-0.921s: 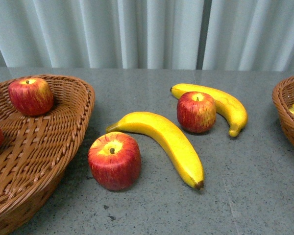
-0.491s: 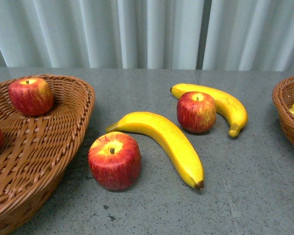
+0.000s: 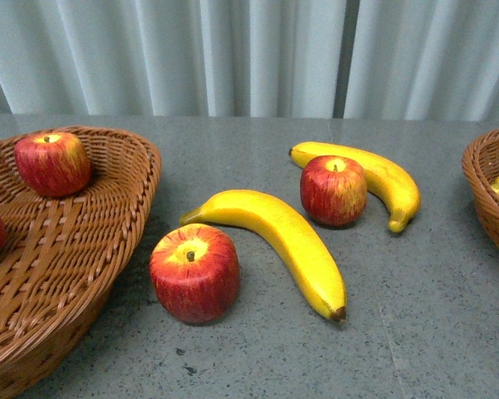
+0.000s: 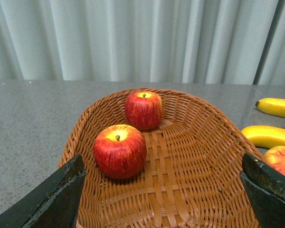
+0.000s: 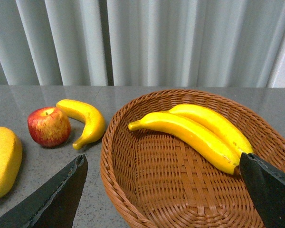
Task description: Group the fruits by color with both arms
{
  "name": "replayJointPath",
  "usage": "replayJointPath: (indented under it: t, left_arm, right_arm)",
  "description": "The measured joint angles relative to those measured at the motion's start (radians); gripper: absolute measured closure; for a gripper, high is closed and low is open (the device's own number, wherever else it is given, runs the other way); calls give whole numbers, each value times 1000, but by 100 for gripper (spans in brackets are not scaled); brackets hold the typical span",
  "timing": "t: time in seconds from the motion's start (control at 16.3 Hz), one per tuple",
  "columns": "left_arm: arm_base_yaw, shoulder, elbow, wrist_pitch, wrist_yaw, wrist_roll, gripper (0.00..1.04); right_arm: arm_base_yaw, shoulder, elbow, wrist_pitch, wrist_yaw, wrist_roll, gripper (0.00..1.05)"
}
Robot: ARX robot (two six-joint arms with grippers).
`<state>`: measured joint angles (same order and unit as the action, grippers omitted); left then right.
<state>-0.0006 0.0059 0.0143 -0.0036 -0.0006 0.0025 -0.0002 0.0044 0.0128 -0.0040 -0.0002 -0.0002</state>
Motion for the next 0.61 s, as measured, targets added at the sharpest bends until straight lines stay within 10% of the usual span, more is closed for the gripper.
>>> replayJointPath:
  t: [0.43,0.61]
  left_arm:
    - [0,0,0,0,0,0,7]
    - [-198,168,76,-87,-449,51,7]
  right_arm:
    - [0,0,0,0,0,0,6]
    - [0,0,0,0,0,0,6]
